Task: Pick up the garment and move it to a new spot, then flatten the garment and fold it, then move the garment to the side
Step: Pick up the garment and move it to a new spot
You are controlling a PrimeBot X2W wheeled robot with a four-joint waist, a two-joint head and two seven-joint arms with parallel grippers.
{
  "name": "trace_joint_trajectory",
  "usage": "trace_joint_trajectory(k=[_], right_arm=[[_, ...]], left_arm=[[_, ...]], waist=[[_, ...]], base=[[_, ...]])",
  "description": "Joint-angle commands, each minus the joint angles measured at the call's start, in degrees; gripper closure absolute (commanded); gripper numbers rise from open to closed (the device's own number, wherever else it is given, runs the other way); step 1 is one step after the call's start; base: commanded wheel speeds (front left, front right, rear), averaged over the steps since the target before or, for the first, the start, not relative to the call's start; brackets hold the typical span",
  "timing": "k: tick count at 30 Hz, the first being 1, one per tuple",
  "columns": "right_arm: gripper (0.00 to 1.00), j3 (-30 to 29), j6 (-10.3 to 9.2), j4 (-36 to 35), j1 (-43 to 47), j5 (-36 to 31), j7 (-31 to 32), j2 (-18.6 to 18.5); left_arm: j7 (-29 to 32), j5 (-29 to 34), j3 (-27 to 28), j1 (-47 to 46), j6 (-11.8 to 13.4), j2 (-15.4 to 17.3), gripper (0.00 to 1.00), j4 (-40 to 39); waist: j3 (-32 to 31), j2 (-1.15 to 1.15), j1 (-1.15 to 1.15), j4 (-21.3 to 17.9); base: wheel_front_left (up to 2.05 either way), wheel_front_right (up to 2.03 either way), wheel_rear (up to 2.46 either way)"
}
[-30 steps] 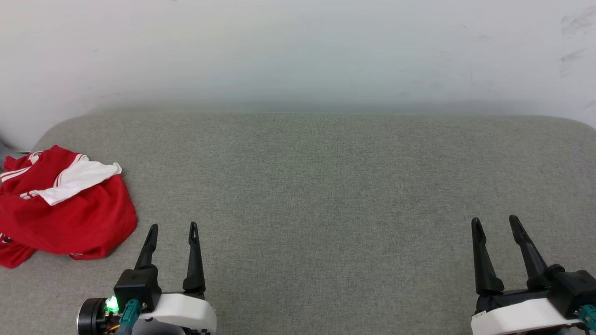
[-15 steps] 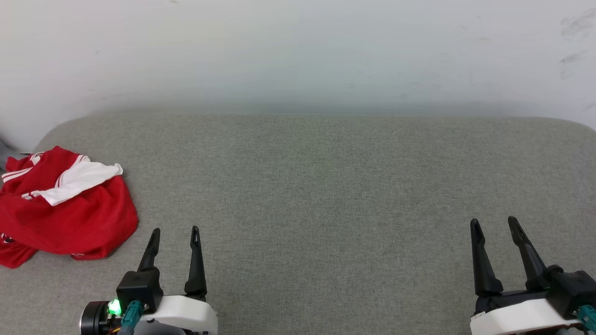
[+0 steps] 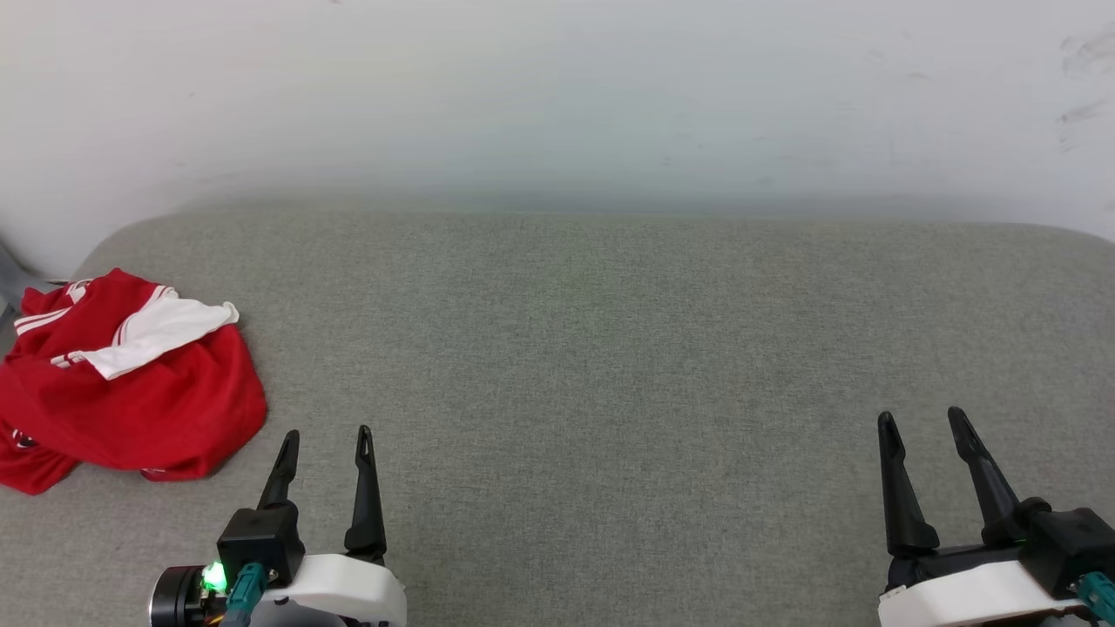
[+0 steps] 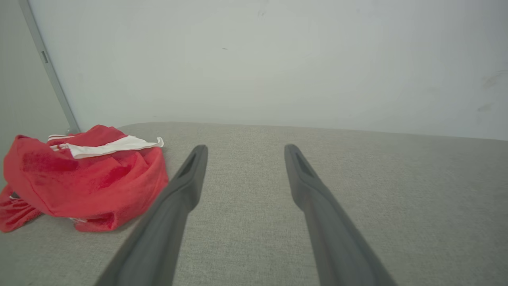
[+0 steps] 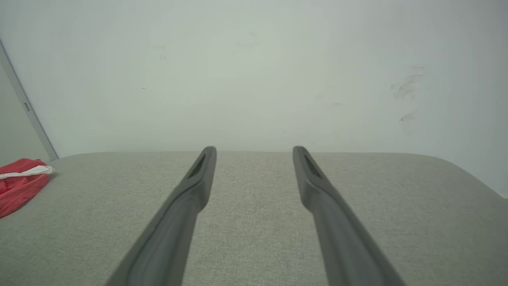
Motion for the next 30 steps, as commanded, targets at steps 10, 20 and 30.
trace_joint_trajectory(k=[10, 20, 30], right_arm=[[0.00, 0.0, -0.04, 0.0, 0.8, -0.2, -0.1, 0.1], [0.00, 0.0, -0.04, -0.1, 0.8, -0.3, -0.1, 0.1], [0.00, 0.3, -0.04, -0.1, 1.0, 0.1, -0.1, 0.1]], left_arm=[[-0.2, -0.1, 0.4, -0.5, 0.0, -0.1, 0.00, -0.1], [-0.2, 0.5, 1.9, -1.2, -0.8, -0.1, 0.00, -0.1], [-0.2, 0.6, 3.3, -1.2, -1.5, -0.1, 0.00, 0.0]], waist=[[0.3, 0.00, 0.00, 3.6], [0.8, 0.00, 0.00, 9.8], [0.9, 0.00, 0.00, 16.4]], base=[[0.00, 0.00, 0.00], [0.00, 0.00, 0.00], [0.00, 0.00, 0.00]])
